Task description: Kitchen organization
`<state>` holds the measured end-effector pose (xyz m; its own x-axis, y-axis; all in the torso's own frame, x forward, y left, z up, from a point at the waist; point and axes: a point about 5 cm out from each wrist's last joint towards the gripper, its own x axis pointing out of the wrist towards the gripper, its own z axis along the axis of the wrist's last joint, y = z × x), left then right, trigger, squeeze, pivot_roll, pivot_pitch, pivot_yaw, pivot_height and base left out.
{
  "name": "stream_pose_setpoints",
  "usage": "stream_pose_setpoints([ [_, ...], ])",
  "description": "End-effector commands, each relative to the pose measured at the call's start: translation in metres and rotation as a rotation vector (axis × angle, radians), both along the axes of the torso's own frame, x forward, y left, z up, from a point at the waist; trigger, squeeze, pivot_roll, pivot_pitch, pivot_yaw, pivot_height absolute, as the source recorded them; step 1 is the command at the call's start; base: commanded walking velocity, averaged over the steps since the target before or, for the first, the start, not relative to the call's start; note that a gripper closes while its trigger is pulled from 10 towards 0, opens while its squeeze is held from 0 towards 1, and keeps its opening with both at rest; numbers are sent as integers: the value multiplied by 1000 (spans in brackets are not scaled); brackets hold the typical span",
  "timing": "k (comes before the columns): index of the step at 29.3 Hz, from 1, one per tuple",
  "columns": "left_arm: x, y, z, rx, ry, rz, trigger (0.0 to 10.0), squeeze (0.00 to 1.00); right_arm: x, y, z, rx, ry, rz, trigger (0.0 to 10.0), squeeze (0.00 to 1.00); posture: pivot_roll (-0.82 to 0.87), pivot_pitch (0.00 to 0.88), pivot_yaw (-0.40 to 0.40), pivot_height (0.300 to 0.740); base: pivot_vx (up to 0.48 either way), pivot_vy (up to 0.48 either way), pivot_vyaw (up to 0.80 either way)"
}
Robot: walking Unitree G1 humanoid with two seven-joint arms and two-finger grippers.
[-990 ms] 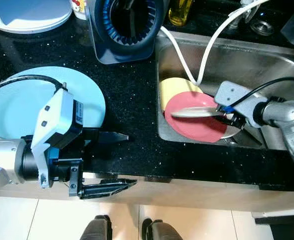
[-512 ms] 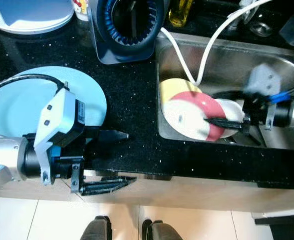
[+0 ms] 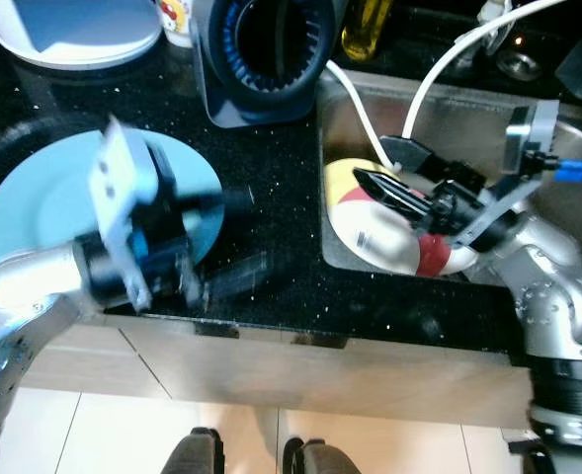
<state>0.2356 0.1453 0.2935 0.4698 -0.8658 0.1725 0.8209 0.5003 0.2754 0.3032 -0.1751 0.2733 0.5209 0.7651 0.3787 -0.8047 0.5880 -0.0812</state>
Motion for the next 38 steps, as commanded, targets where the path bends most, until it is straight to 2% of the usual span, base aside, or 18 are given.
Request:
stream_pose_setpoints([
  [1,3,1,6,-68,-36,45,10000,0,1,6,0,20,14,-10,10000,0,113,137,-82,740,0,0,0],
  [3,5,1,9,-117,-52,71,10000,0,8,13,-2,46,37,-45,10000,0,119,135,-85,740,0,0,0],
  [4,7,2,11,-149,-60,99,10000,0,12,16,-2,93,56,-92,10000,0,126,135,-87,740,0,0,0],
  [8,7,4,12,-166,-65,123,10000,0,17,15,-1,134,65,-133,10000,0,129,137,-88,740,0,0,0],
  [9,8,6,13,-173,-68,135,10000,0,19,14,0,150,68,-154,10000,0,129,137,-88,740,0,0,0],
  [10,10,21,18,-228,-78,242,10000,0,29,-1,4,262,83,-301,10000,0,143,134,-89,740,0,0,0],
  [11,10,21,18,-228,-78,242,10000,0,29,-1,4,262,83,-301,10000,0,143,134,-89,740,0,0,0],
  [12,11,33,22,-283,-77,321,10000,0,33,-10,5,340,94,-364,10000,0,147,134,-89,740,0,0,0],
  [13,11,33,22,-283,-77,321,10000,0,33,-10,5,340,94,-364,10000,0,147,134,-89,740,0,0,0],
  [16,7,47,20,-331,-56,390,10000,0,29,-11,4,381,98,-344,10000,0,150,144,-86,740,0,0,0],
  [19,-4,58,11,-383,-9,444,10000,0,25,-6,-1,389,113,-319,10000,0,161,155,-90,740,0,0,0],
  [21,-14,73,3,-417,28,532,10000,0,23,-4,-8,420,138,-310,10000,0,176,165,-96,740,0,0,0],
  [23,-19,79,1,-417,34,570,10000,0,23,-1,-10,446,149,-292,10000,0,183,167,-98,740,0,0,0],
  [31,-30,90,0,-433,68,628,10000,0,22,5,-13,480,167,-249,10000,0,205,178,-100,740,0,0,0],
  [38,-47,99,3,-599,118,660,10000,0,25,1,-15,462,176,-259,10000,0,226,185,-103,740,0,0,0],
])
